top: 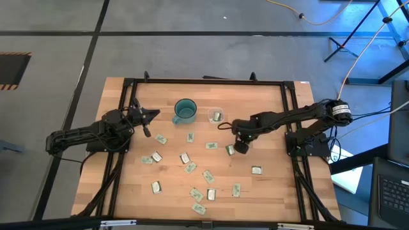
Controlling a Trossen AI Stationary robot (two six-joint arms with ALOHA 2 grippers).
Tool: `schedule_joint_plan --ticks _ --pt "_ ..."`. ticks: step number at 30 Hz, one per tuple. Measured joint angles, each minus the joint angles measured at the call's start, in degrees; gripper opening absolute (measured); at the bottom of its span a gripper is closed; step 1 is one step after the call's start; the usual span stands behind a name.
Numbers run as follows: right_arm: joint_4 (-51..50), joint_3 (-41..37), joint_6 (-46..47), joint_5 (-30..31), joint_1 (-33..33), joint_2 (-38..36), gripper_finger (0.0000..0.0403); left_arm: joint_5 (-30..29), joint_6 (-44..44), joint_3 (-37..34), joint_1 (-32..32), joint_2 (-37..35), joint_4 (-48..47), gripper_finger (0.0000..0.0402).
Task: Pick and place items into bin
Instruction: Put the white stevia packet into the transparent bin
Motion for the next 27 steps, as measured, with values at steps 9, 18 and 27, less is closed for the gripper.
schedule_joint_plan --ticks 9,18,27 --pt "8.6 10.86 -12.19 10.33 -0.65 -0.02 0.0001 0.0 0.0 0.0 -0.01 0.01 0.0 0.002" --pt "13.85 16.01 -20.1 10.69 -7.37 1.92 0.0001 0.0 0.0 0.0 0.0 -0.01 0.0 0.002" --pt "16.77 15.97 -21.15 8.54 -11.88 11.91 0.0 -0.01 0.0 0.0 -0.01 -0.02 0.0 0.002"
